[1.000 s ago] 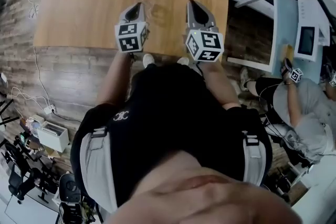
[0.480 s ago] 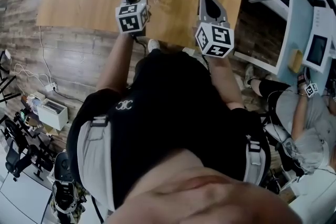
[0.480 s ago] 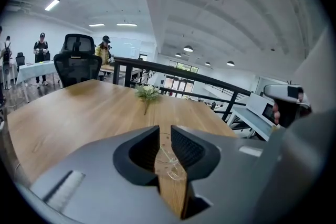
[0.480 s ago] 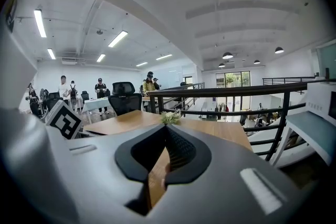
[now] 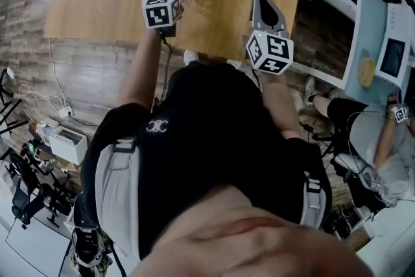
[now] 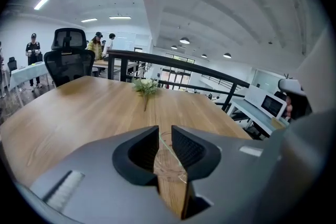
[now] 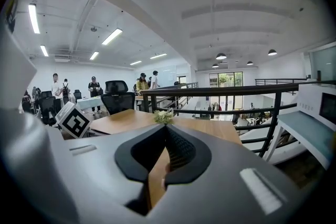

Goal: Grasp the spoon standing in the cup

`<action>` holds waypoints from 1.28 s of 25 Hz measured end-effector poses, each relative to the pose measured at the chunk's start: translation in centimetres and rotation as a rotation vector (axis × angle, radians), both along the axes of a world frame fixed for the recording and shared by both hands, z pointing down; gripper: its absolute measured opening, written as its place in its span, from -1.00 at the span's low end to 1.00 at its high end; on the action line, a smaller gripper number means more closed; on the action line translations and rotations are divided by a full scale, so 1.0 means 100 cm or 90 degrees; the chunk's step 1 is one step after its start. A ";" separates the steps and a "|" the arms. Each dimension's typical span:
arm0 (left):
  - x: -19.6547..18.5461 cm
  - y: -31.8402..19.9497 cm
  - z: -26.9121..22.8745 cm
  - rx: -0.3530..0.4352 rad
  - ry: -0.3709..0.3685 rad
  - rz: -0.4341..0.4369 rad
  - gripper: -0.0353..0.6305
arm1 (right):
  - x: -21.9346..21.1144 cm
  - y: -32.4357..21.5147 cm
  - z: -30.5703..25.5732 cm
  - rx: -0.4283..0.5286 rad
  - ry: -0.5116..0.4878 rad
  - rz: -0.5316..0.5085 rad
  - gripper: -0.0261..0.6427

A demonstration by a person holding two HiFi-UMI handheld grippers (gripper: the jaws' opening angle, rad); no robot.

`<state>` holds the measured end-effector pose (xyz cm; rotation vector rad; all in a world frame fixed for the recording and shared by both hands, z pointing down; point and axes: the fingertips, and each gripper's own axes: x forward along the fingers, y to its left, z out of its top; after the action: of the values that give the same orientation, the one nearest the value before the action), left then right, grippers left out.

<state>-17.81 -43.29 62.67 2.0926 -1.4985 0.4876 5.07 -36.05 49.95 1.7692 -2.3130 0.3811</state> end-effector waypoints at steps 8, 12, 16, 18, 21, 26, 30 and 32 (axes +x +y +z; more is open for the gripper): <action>0.011 -0.015 0.025 -0.021 -0.096 0.130 -0.63 | 0.003 -0.003 0.001 0.004 0.006 0.025 -0.92; 0.005 -0.024 0.033 -0.036 -0.081 0.133 -0.62 | 0.004 -0.006 0.001 0.004 0.011 0.042 -0.92; 0.006 -0.034 0.041 -0.043 -0.073 0.133 -0.61 | 0.011 -0.006 -0.002 0.006 0.018 0.058 -0.92; 0.010 -0.036 0.043 -0.042 -0.077 0.136 -0.61 | 0.016 -0.004 -0.002 0.007 0.020 0.064 -0.92; 0.013 -0.038 0.049 -0.054 -0.081 0.143 -0.61 | 0.018 -0.004 -0.003 0.009 0.023 0.071 -0.92; 0.015 -0.040 0.059 -0.080 -0.088 0.152 -0.61 | 0.021 -0.008 -0.003 0.008 0.026 0.075 -0.92; 0.015 -0.040 0.054 -0.069 -0.095 0.154 -0.70 | 0.021 -0.009 -0.005 0.007 0.027 0.074 -0.92; 0.013 -0.039 0.049 -0.059 -0.096 0.147 -0.74 | 0.017 -0.007 -0.006 0.006 0.025 0.072 -0.92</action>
<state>-16.53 -47.14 67.62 2.2079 -1.2922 0.8016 6.80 -36.80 49.37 1.9003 -2.1988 0.3508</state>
